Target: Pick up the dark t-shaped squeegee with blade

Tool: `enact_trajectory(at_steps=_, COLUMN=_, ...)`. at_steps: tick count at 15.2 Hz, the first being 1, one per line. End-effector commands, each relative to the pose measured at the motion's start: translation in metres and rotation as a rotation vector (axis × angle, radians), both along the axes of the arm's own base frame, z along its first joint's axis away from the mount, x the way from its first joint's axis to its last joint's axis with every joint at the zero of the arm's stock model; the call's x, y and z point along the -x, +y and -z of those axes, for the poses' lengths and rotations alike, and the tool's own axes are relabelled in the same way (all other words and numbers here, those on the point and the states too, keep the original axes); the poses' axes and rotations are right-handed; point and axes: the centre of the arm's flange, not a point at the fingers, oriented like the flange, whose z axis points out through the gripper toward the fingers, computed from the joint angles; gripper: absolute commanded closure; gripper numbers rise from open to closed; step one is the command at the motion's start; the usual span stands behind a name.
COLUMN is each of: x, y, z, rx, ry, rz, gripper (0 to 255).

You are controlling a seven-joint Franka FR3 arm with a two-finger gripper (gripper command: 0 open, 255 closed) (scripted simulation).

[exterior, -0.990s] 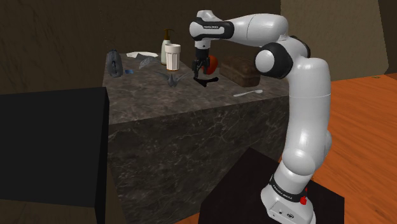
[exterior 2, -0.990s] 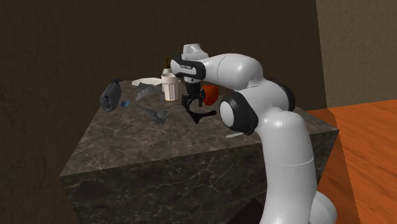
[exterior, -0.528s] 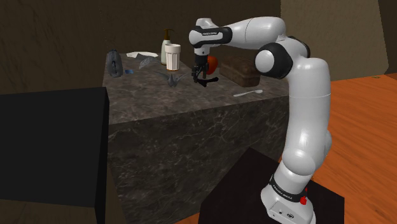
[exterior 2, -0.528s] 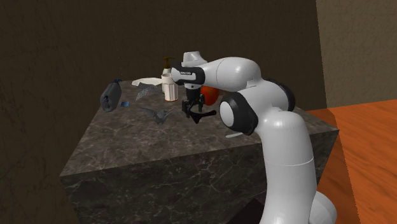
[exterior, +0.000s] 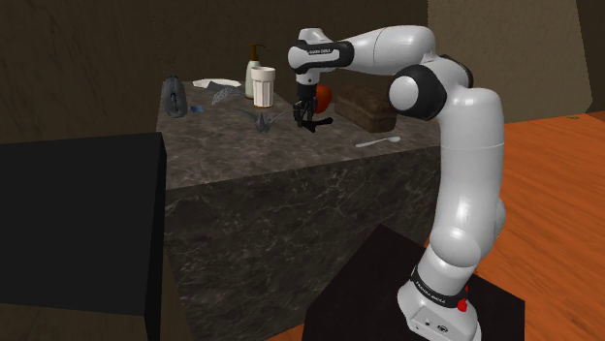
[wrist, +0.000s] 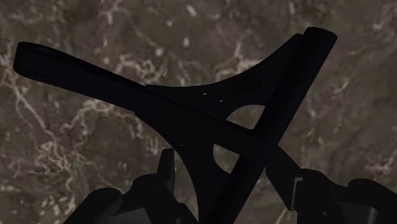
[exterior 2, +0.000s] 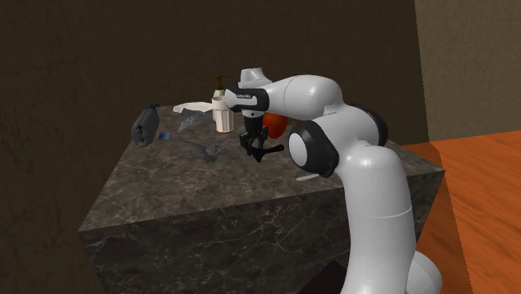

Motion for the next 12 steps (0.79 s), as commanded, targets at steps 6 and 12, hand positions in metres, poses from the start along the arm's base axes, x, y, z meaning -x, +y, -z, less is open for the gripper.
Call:
enact_trajectory(at_steps=6, x=0.0, y=0.0, z=-0.014, rx=0.0, ry=0.002, rz=0.001, gripper=255)
enact_trajectory(at_steps=12, x=0.0, y=0.0, z=-0.046, rx=0.0, ry=0.002, rz=0.001, gripper=255)
